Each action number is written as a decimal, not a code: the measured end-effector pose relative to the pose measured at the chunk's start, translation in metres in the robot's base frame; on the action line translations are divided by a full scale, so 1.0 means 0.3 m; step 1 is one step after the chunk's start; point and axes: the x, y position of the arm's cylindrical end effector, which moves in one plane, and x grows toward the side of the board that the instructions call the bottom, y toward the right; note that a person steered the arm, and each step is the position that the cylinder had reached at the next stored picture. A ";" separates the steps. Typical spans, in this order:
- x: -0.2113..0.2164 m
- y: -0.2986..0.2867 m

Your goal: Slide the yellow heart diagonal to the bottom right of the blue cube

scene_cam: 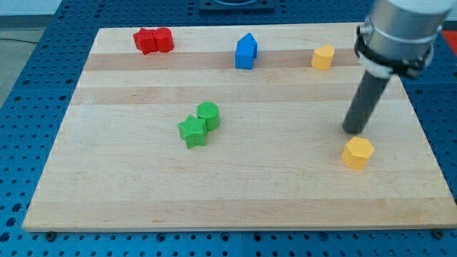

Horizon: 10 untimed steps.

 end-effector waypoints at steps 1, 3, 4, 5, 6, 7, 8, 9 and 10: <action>-0.258 0.101; -0.640 -0.043; -0.486 -0.046; -0.275 -0.037; -0.209 -0.054; -0.298 -0.039; -0.201 -0.085; -0.055 0.034; -0.055 0.034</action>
